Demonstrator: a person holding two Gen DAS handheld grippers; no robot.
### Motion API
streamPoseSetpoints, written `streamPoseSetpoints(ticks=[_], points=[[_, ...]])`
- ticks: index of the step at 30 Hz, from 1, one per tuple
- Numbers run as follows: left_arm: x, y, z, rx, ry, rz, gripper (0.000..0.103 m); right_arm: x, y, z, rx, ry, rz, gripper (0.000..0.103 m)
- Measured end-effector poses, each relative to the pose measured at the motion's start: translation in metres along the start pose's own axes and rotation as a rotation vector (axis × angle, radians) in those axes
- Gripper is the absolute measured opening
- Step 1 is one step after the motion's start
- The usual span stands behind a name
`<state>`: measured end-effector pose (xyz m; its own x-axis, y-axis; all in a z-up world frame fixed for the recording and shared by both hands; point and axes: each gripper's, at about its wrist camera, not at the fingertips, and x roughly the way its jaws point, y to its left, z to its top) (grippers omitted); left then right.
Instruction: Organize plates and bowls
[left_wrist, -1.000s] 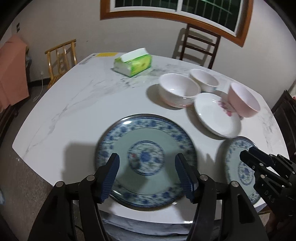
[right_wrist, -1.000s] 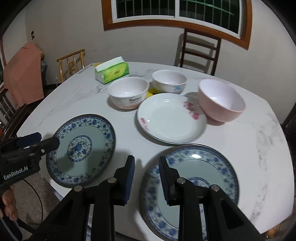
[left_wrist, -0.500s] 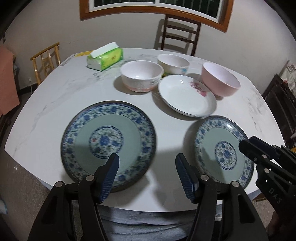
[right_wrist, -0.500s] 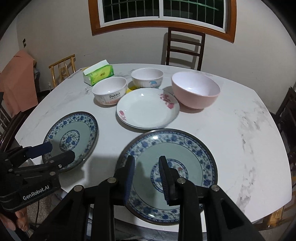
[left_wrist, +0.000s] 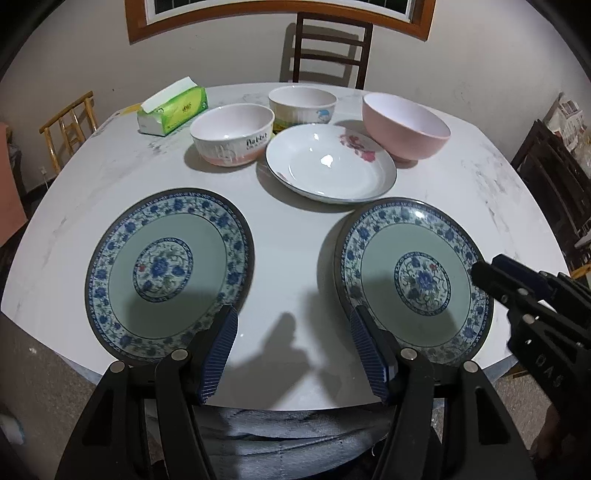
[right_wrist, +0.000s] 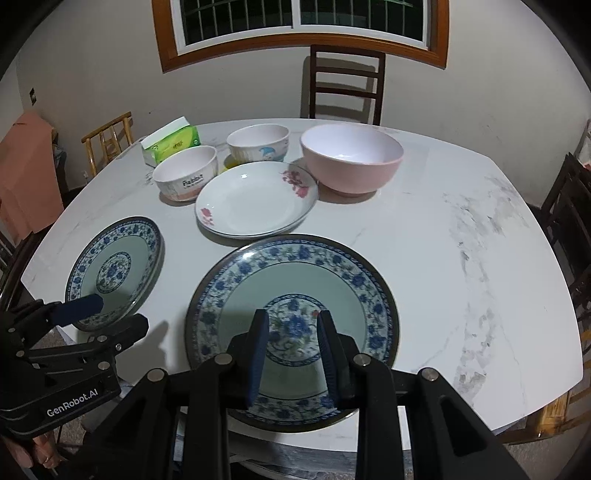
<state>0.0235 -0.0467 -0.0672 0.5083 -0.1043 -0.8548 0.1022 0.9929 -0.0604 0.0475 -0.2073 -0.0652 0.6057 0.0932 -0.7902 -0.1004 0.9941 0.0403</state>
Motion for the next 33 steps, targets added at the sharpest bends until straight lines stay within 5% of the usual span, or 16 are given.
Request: streamPoseSetpoints(ticks=[19, 33], points=[[0.028, -0.008, 0.007, -0.041, 0.071, -0.048, 0.060, 0.017, -0.068, -0.005, 0.062, 0.052, -0.022, 0.027], [0.055, 0.002, 0.019, -0.125, 0.147, -0.246, 0.059, 0.060, -0.126, -0.001, 0.206, 0.183, 0.266, 0.027]])
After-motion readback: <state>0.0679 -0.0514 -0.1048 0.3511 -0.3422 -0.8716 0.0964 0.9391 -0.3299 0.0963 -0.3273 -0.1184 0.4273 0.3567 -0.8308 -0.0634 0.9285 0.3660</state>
